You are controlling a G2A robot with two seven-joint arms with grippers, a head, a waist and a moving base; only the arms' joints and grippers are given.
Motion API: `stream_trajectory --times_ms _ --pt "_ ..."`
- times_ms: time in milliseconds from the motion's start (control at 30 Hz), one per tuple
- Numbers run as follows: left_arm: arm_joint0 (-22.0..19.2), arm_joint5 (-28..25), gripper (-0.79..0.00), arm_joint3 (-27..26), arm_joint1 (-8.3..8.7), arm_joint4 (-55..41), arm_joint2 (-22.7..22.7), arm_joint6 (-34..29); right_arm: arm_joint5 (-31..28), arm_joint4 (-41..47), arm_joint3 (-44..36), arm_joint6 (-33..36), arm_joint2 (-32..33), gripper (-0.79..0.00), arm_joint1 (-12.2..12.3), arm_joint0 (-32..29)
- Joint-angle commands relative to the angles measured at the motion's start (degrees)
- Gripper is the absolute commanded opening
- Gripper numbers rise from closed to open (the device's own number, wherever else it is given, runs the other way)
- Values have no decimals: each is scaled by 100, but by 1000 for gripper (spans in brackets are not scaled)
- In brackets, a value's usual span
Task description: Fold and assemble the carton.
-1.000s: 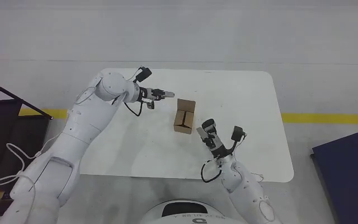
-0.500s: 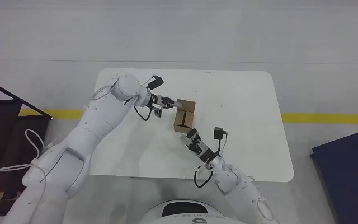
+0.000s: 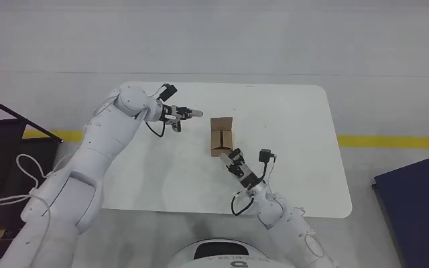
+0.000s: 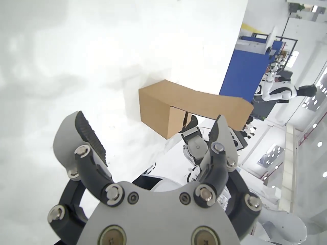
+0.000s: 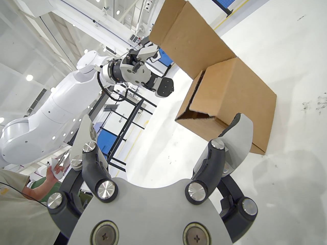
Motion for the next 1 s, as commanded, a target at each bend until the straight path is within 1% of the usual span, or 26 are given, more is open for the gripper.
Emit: stream_trajectory --times_ms 0,67,100,167,267,300,333,367,400,500,600,667,800,967 --pt "95 39 0 -48 93 24 -186 65 12 -9 -1 2 -32 0 -6 11" --pt "162 98 0 -195 132 168 -232 262 23 -20 -7 8 -62 0 -11 22" --pt "182 146 0 -281 117 146 -218 317 29 -30 -13 12 -73 0 -12 22" --pt "182 159 0 -394 25 75 -82 390 44 -34 -36 6 -81 0 -12 13" --pt "23 139 0 -315 -231 -39 327 331 37 5 -76 11 -83 0 -8 -18" --pt "-60 152 0 -239 -333 -59 482 300 39 22 -84 9 -80 0 -7 -23" --pt "-142 161 0 -120 -466 -282 597 259 50 47 -82 3 -77 0 -7 -27" --pt "-179 150 0 -26 -523 -421 623 241 55 61 -78 2 -77 0 -7 -25" --pt "-250 105 0 153 -622 -576 695 195 58 107 -67 -38 -71 0 -10 -22" --pt "-380 -95 0 572 -778 -653 855 -19 39 178 -9 -155 -36 0 -13 -5" --pt "-415 -320 0 856 -867 -715 933 -287 18 243 81 -292 23 0 -16 48" --pt "-404 -407 0 929 -899 -701 979 -439 1 299 138 -397 47 0 -25 94" --pt "-334 -550 0 976 -944 -715 1018 -645 -85 509 390 -642 38 0 -74 292" --pt "-277 -568 0 928 -937 -738 968 -693 -299 868 802 -812 -29 0 -154 594"
